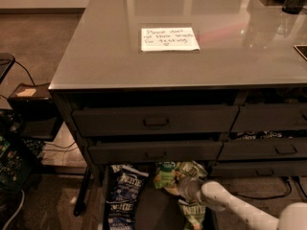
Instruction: Pick green rice chip bag from bottom drawer and place on counter
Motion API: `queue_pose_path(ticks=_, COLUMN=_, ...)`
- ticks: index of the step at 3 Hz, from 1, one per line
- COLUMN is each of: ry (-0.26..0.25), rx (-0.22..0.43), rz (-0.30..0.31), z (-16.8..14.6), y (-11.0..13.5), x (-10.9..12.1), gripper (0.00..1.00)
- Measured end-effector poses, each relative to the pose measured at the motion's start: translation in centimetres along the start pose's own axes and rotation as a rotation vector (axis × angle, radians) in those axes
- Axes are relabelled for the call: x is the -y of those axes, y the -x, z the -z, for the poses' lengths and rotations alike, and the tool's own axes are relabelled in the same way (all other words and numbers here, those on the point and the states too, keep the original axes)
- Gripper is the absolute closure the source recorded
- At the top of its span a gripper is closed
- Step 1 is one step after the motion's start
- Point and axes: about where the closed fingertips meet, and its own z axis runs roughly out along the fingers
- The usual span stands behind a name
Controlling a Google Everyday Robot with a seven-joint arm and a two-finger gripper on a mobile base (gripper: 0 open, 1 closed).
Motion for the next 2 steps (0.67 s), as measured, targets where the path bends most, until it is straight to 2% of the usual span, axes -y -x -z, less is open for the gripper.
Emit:
queue_pose_path(ticks=1, ry=0.082, rx=-0.011, rz=-0.023, z=2.8, y=-0.5, x=-2.3, gripper=1.00)
queue_pose_path(ticks=2, ry=0.217, rx=-0.027, rz=-0.069, z=5.1, y=-0.9, x=-5.4, gripper=1.00)
